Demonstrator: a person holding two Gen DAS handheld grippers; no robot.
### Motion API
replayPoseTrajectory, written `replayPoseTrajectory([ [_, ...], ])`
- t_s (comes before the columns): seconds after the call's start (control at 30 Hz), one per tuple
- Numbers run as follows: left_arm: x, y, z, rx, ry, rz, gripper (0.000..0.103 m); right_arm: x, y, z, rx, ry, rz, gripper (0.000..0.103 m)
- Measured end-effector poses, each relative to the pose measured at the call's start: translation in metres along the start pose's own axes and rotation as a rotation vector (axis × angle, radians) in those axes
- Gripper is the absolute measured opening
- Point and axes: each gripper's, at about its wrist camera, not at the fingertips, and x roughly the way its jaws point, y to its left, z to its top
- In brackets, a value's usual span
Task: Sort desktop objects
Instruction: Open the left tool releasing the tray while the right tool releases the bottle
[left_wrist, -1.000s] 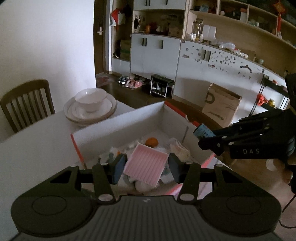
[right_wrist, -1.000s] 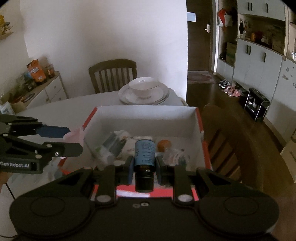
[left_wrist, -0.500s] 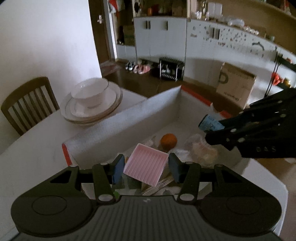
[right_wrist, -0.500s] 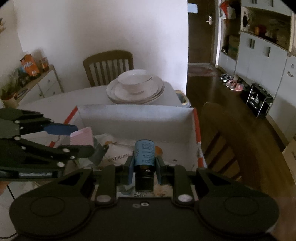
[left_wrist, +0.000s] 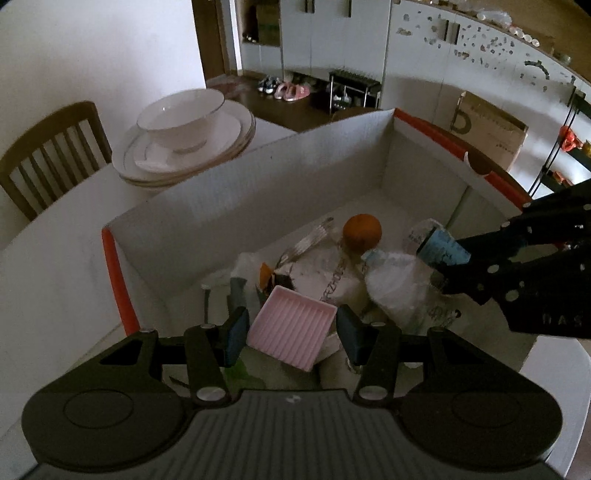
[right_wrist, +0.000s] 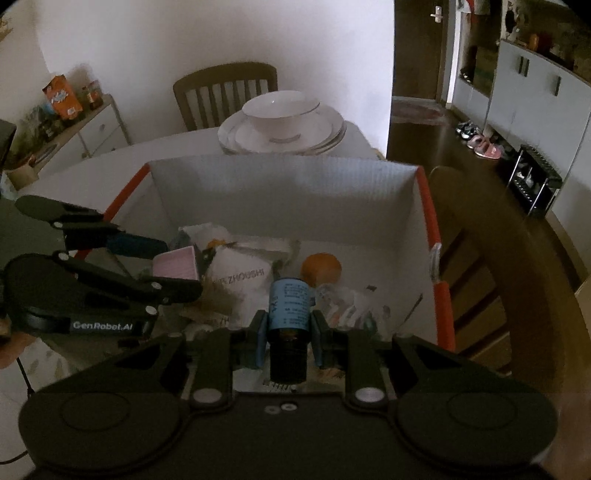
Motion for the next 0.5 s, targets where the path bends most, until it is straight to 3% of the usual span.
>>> replayPoseTrajectory([
  [0.5, 0.015, -0.011, 0.0, 0.075, 0.139, -0.035, 0.052, 0.013, -0.003, -0.01, -0.011, 0.079, 0.02, 0.027],
])
